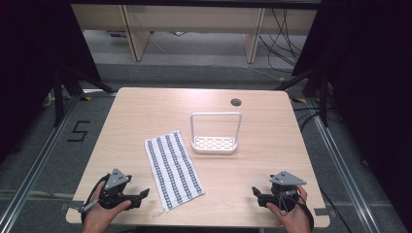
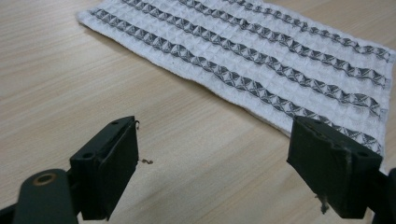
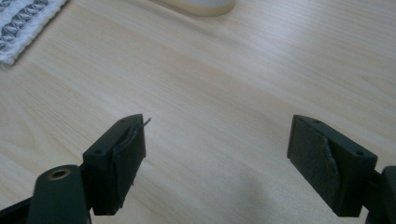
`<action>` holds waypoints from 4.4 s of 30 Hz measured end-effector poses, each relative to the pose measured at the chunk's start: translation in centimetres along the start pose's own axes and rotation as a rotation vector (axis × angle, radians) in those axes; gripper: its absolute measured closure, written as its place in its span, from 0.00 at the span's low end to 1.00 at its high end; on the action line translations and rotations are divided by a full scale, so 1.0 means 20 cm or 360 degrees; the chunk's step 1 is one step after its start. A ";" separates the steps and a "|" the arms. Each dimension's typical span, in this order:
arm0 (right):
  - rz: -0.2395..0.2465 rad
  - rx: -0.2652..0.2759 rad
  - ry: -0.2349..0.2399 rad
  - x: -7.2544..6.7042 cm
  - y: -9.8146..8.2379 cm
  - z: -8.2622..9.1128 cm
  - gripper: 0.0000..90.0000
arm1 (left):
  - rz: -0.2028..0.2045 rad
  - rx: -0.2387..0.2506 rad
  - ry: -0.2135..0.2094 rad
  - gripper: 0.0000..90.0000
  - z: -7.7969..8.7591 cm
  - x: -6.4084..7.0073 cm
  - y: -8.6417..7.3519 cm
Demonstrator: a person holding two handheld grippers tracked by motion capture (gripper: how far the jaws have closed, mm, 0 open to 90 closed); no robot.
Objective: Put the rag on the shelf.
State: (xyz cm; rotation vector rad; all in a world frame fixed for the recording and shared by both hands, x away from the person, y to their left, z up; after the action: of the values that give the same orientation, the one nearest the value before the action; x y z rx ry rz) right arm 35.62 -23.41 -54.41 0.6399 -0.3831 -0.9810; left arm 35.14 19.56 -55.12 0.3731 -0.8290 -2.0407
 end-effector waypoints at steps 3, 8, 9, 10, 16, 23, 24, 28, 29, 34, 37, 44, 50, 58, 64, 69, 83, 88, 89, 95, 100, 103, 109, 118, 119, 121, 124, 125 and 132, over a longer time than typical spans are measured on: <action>0.0029 0.0015 -0.0008 -0.01 0.01 0.01 0.23 | -0.0008 0.0013 0.0001 0.17 0.00 0.01 0.01; 0.0037 0.0009 0.0024 -0.04 0.02 0.00 0.23 | -0.0028 0.0030 -0.0008 0.17 0.00 0.04 0.02; 0.0072 0.0026 0.0026 -0.04 0.02 0.00 0.23 | -0.0029 0.0018 -0.0008 0.17 0.00 0.05 0.01; 0.0066 0.0028 0.0041 -0.05 0.02 0.00 0.23 | -0.0033 0.0028 -0.0016 0.17 0.00 0.05 0.01; 0.0057 0.0037 0.0094 -0.09 0.04 0.00 0.25 | -0.0051 0.0028 -0.0057 0.18 0.00 0.12 0.02; 0.0121 0.0066 0.0137 -0.15 0.07 0.00 0.26 | -0.0079 0.0020 -0.0094 0.17 0.01 0.18 0.01; 0.0127 0.0084 0.0126 -0.15 0.08 0.00 0.26 | -0.0099 0.0016 -0.0097 0.17 0.01 0.19 0.01; 0.0154 0.0114 0.0173 -0.21 0.11 0.00 0.27 | -0.0097 0.0018 -0.0112 0.17 0.02 0.22 0.00; 0.0159 0.0103 0.0183 -0.23 0.11 0.00 0.28 | -0.0097 0.0016 -0.0120 0.17 0.02 0.23 0.00; 0.0255 0.0103 0.0234 -0.34 0.16 -0.04 0.29 | -0.0114 0.0013 -0.0133 0.17 0.02 0.27 -0.01; 0.0299 0.0106 0.0261 -0.39 0.18 -0.07 0.30 | -0.0121 -0.0004 -0.0152 0.18 0.02 0.30 -0.02; 0.0381 0.0081 0.0318 -0.49 0.21 -0.13 0.33 | -0.0179 -0.0028 -0.0182 0.21 0.00 0.37 -0.03; 0.0436 0.0066 0.0356 -0.57 0.25 -0.19 0.35 | -0.0191 -0.0044 -0.0219 0.25 -0.01 0.43 -0.04; 0.0462 0.0017 0.0396 -0.65 0.28 -0.25 0.39 | -0.0228 -0.0087 -0.0217 0.29 -0.04 0.47 -0.04; 0.0477 0.0007 0.0425 -0.68 0.30 -0.30 0.42 | -0.0291 -0.0126 -0.0181 0.32 -0.07 0.46 -0.03; 0.0490 0.0000 0.0420 -0.68 0.31 -0.32 0.45 | -0.0280 -0.0131 -0.0197 0.36 -0.10 0.48 -0.02; 0.0529 -0.0057 0.0421 -0.73 0.31 -0.41 0.53 | -0.0345 -0.0188 -0.0158 0.56 -0.13 0.43 -0.03; 0.0471 -0.0081 0.0483 -0.74 0.31 -0.43 0.63 | -0.0387 -0.0189 -0.0185 0.71 -0.13 0.43 -0.02; 0.0442 -0.0122 0.0509 -0.74 0.30 -0.42 0.66 | -0.0406 -0.0194 -0.0167 0.75 -0.13 0.43 -0.02; 0.0393 -0.0085 0.0520 -0.75 0.31 -0.42 0.83 | -0.0466 -0.0190 -0.0166 0.91 -0.14 0.44 -0.01; 0.0431 -0.0041 0.0511 -0.76 0.32 -0.42 0.96 | -0.0496 -0.0163 -0.0164 0.94 -0.12 0.45 0.00; 0.0462 -0.0013 0.0509 -0.75 0.34 -0.40 0.98 | -0.0507 -0.0094 -0.0175 0.94 -0.09 0.45 0.04; 0.0455 0.0087 0.0525 -0.75 0.42 -0.30 0.98 | -0.0479 -0.0030 -0.0234 0.94 -0.01 0.46 0.09; 0.0472 0.0285 0.0552 -0.76 0.64 -0.09 0.98 | -0.0499 0.0059 -0.0328 0.94 0.21 0.43 0.31; 0.0494 0.0313 0.0536 -0.75 0.66 -0.07 0.98 | -0.0478 0.0070 -0.0332 0.94 0.22 0.42 0.33; 0.0464 0.0304 0.0563 -0.75 0.69 -0.05 0.98 | -0.0460 0.0091 -0.0353 0.94 0.26 0.40 0.38; 0.0459 0.0345 0.0582 -0.74 0.74 -0.01 0.98 | -0.0446 0.0100 -0.0385 0.94 0.29 0.39 0.42; 0.0459 0.0345 0.0582 -0.74 0.74 -0.01 0.98 | -0.0446 0.0100 -0.0385 0.94 0.29 0.39 0.42; 0.0466 0.0410 0.0585 -0.73 0.85 0.10 0.98 | -0.0488 0.0177 -0.0423 0.94 0.40 0.41 0.54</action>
State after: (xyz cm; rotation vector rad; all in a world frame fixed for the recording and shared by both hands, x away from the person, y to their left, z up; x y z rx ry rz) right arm 37.90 -4.76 -42.11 0.9502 -0.2679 -0.5231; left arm 32.90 11.84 -41.49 0.3085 -1.1057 -2.3700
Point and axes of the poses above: each handheld gripper's, and its own axes: z roughly backward along the jaws, y roughly out of its top, x roughly to its right, the point moved 8 cm from there along -z, roughly forward along the jaws, and after that the axes turned 7 degrees about -x, right-handed, at the moved point
